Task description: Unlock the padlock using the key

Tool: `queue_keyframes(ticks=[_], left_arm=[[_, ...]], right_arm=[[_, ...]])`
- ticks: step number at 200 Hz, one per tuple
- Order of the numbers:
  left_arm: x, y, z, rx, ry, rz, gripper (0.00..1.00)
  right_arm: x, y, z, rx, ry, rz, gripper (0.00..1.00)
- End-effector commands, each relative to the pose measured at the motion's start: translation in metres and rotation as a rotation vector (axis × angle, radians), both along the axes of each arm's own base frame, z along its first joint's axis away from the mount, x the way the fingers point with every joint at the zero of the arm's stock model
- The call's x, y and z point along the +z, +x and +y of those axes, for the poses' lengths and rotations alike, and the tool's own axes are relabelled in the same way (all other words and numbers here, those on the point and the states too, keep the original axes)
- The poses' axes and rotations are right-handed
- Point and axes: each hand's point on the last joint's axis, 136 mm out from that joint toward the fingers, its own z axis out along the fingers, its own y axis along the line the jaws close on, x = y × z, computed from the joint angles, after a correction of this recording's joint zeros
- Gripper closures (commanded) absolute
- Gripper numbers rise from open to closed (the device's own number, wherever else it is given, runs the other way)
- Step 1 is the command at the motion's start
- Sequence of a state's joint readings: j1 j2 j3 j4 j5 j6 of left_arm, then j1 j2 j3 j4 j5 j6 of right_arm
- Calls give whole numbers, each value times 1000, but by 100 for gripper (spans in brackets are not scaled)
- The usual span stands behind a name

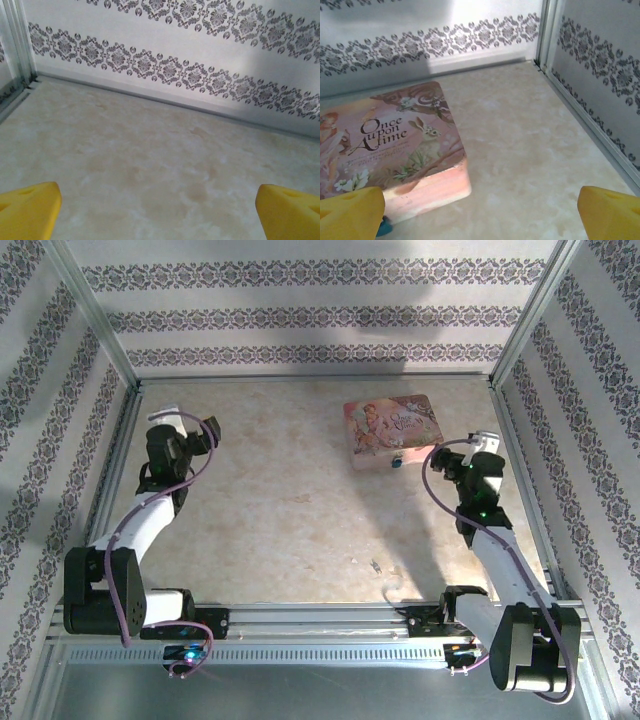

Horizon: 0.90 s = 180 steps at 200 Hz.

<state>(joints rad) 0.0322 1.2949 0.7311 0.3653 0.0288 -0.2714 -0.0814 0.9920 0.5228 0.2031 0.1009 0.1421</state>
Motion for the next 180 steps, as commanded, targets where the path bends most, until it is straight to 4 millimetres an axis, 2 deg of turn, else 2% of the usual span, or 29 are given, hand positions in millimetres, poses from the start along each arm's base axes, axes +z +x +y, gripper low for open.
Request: queue_keyframes(ticks=[1, 18, 47, 73, 128, 180], left_arm=[[-32, -6, -21, -21, -122, 177, 1], [-38, -3, -43, -64, -140, 240, 1], [-43, 2, -100, -191, -115, 311, 1], [-43, 10, -153, -295, -143, 328, 1], [-61, 25, -257, -475, -303, 435, 0], [-69, 39, -322, -577, -504, 474, 0]], right_arm=[[-6, -10, 2, 13, 64, 103, 2], [-4, -8, 5, 39, 91, 125, 2], [-12, -2, 4, 42, 176, 180, 1], [-23, 6, -1, 25, 324, 203, 2], [-35, 33, -12, 65, 661, 178, 2], [-42, 71, -21, 99, 724, 173, 1]])
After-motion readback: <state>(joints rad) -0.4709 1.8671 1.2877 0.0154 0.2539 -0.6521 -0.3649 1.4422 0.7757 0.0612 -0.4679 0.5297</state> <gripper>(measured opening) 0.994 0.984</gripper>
